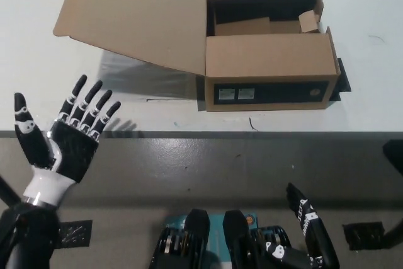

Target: A small storge box is placed at the center of the table and the robot uses its left hand to push the lid and close it

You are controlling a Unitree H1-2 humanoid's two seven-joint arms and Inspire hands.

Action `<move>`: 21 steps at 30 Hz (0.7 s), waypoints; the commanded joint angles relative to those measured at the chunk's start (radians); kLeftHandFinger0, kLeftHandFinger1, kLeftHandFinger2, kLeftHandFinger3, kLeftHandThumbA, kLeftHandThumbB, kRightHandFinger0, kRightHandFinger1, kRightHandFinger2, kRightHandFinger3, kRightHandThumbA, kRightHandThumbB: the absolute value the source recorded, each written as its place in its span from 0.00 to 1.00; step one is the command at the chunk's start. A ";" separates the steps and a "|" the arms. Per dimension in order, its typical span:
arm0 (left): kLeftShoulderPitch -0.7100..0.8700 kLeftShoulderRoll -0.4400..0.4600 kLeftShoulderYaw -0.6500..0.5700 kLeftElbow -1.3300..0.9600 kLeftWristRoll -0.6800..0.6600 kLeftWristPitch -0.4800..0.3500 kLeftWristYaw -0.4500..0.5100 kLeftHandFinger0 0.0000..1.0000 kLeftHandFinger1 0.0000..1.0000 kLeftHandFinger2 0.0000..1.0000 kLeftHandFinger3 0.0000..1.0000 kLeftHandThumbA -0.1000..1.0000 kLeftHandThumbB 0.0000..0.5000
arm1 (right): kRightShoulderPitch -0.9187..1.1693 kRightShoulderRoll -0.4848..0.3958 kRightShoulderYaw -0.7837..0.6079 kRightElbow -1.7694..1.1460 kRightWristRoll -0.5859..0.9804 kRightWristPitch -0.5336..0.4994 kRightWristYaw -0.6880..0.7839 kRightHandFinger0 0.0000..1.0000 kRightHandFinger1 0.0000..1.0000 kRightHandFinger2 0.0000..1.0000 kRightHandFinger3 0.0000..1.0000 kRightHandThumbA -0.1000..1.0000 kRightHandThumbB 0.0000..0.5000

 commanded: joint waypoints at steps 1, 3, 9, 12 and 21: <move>-0.098 -0.021 0.066 0.039 -0.239 0.131 -0.099 1.00 1.00 1.00 1.00 1.00 0.78 | -0.019 0.002 0.018 -0.027 -0.012 -0.096 0.001 1.00 1.00 1.00 1.00 1.00 0.73; -0.107 -0.023 0.073 0.055 -0.235 0.143 -0.101 1.00 1.00 1.00 1.00 1.00 0.79 | -0.019 0.002 0.019 -0.027 -0.009 -0.096 0.003 1.00 1.00 1.00 1.00 1.00 0.73; -0.149 -0.026 0.093 0.133 -0.207 0.153 -0.126 1.00 1.00 1.00 1.00 1.00 0.79 | -0.020 0.003 0.021 -0.023 -0.007 -0.096 0.000 1.00 1.00 1.00 1.00 1.00 0.73; -0.168 -0.028 0.099 0.164 -0.201 0.158 -0.126 1.00 1.00 1.00 1.00 1.00 0.79 | -0.021 0.003 0.022 -0.022 -0.007 -0.096 0.000 1.00 1.00 1.00 1.00 1.00 0.72; -0.243 -0.041 0.107 0.296 -0.146 0.149 -0.117 1.00 1.00 1.00 1.00 1.00 0.79 | -0.025 0.005 0.020 -0.021 -0.005 -0.096 -0.001 1.00 1.00 1.00 1.00 1.00 0.74</move>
